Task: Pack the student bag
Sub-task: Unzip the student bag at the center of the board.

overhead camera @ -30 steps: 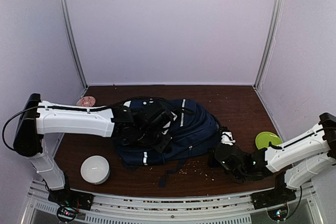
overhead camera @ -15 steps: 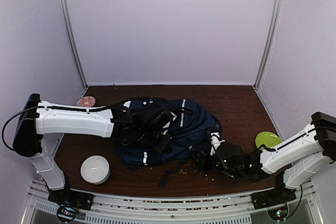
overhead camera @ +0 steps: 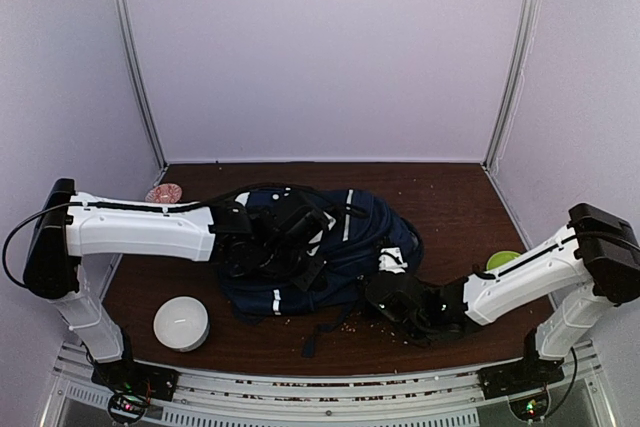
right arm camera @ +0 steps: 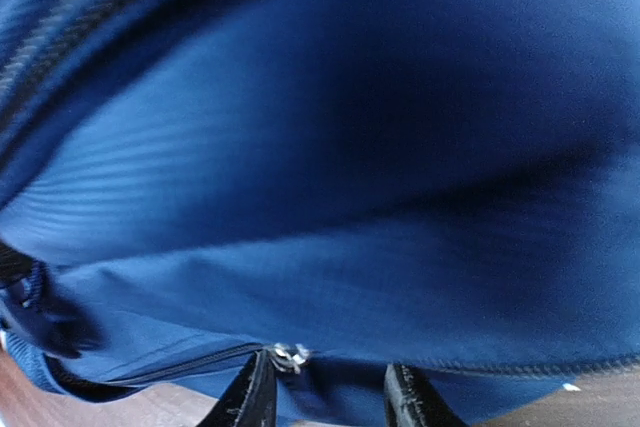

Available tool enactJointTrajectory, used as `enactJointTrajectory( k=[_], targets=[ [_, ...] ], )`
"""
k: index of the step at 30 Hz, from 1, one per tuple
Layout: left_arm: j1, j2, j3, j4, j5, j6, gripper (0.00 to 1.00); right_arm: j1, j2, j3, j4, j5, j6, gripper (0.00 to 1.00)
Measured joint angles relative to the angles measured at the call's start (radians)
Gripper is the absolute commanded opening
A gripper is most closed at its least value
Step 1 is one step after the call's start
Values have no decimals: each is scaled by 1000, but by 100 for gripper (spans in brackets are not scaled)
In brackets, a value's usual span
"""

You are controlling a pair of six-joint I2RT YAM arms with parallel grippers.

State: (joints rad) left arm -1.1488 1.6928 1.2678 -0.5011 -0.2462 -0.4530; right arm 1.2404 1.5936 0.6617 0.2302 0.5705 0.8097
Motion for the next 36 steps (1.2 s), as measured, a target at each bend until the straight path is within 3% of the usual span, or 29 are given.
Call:
enactJointTrajectory(
  k=[12, 17, 24, 36],
  targets=[
    [0, -1, 0, -2, -7, 0, 0, -4, -237, -156, -158, 43, 56, 41],
    [0, -7, -9, 0, -8, 0, 0, -8, -260, -218, 0, -64, -18, 45],
    [0, -38, -27, -22, -9, -2, 0, -8, -175, -241, 247, -212, -85, 45],
    [-4, -16, -26, -43, -7, -6, 0, -4, -2, -193, 398, -194, -105, 45]
  ],
)
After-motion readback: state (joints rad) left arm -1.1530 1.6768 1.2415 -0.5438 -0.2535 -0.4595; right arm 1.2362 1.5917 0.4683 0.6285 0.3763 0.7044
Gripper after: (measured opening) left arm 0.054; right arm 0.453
